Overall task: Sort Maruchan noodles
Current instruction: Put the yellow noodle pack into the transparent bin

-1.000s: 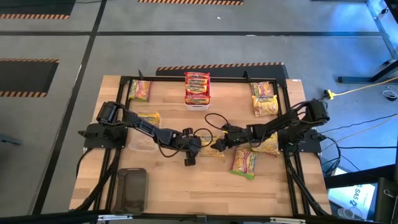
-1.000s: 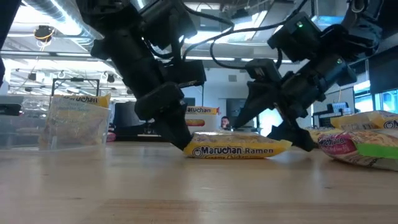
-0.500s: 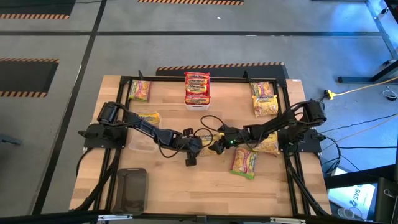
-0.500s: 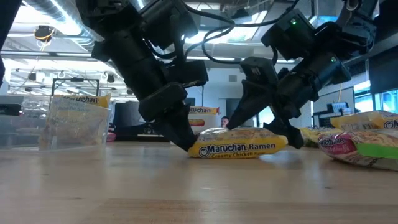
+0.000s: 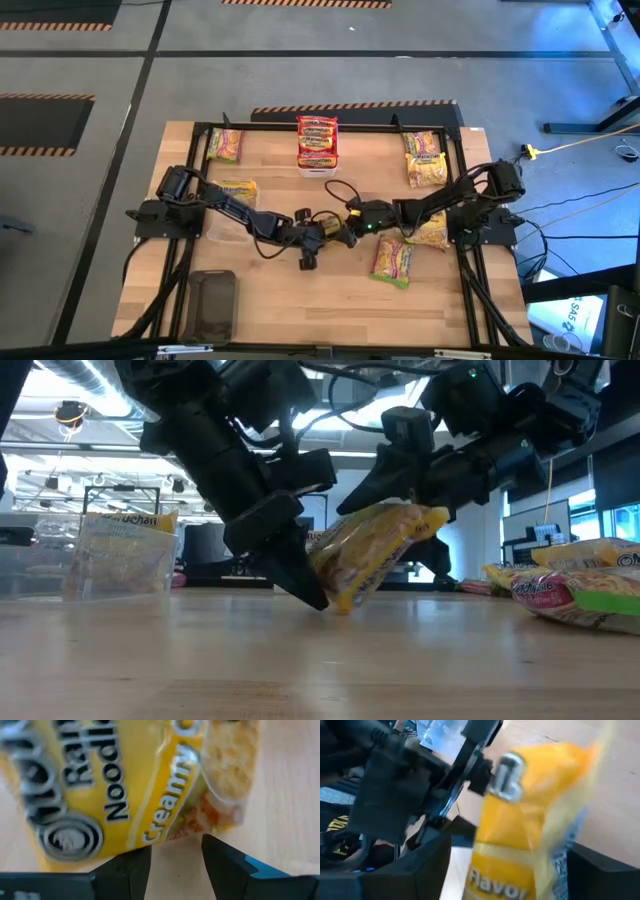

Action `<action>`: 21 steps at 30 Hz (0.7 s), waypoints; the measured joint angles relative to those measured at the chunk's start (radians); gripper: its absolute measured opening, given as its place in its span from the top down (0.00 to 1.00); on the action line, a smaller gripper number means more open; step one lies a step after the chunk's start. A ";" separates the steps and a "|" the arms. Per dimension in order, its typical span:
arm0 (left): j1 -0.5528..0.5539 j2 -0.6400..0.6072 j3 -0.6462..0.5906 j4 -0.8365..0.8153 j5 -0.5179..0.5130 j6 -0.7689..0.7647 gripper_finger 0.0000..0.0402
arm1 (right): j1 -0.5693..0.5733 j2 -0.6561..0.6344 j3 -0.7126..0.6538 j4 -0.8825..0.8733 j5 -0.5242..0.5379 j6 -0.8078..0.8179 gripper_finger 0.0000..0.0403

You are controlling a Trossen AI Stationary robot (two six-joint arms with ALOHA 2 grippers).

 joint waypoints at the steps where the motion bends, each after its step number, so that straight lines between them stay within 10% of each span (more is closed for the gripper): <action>1: 0.000 0.000 0.006 -0.004 0.001 0.000 0.58 | -0.001 0.000 0.000 -0.002 0.000 0.000 0.33; 12: -0.005 -0.080 0.018 -0.154 0.003 -0.037 0.58 | -0.001 -0.023 -0.001 -0.060 -0.025 -0.104 0.76; 21: -0.055 -0.331 0.018 -0.304 0.003 -0.098 0.58 | 0.007 -0.084 0.000 -0.072 -0.040 -0.358 0.74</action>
